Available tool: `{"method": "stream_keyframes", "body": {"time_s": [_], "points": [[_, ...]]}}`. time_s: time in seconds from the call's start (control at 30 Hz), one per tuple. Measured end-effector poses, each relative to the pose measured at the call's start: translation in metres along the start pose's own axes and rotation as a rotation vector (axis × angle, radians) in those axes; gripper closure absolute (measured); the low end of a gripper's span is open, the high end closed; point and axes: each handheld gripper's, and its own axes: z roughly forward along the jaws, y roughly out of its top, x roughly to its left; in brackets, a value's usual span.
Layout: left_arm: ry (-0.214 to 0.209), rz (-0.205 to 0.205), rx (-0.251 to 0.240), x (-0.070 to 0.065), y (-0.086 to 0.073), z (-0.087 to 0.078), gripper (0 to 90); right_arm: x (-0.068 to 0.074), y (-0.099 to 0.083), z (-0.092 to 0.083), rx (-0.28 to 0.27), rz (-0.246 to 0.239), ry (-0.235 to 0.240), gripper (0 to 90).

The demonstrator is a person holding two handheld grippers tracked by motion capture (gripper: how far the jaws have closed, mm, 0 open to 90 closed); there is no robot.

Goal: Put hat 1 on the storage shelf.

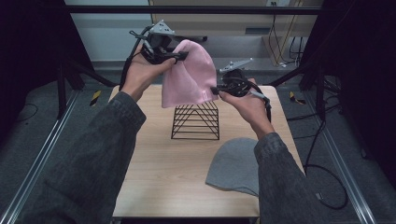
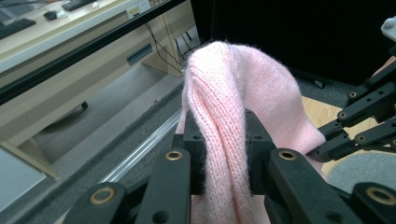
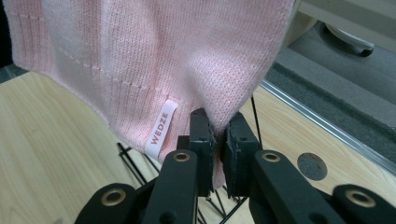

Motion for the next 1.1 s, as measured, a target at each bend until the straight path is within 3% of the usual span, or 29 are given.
{"method": "stream_keyframes", "body": {"time_s": [0.13, 0.3, 0.7, 1.1], "points": [[0.000, 0.009, 0.016, 0.002, -0.005, 0.011, 75.6, -0.003, -0.004, 0.006, 0.020, -0.012, -0.013, 83.5], [0.015, 0.003, -0.013, 0.004, -0.014, 0.021, 75.7, -0.002, -0.012, 0.012, 0.027, -0.005, -0.029, 83.5], [0.007, -0.002, -0.017, -0.004, -0.027, 0.028, 75.5, 0.008, -0.028, 0.019, 0.035, -0.055, -0.058, 83.5], [-0.008, -0.006, -0.020, -0.013, -0.040, 0.035, 75.0, 0.013, -0.045, 0.027, 0.052, -0.053, -0.084, 83.2]]}}
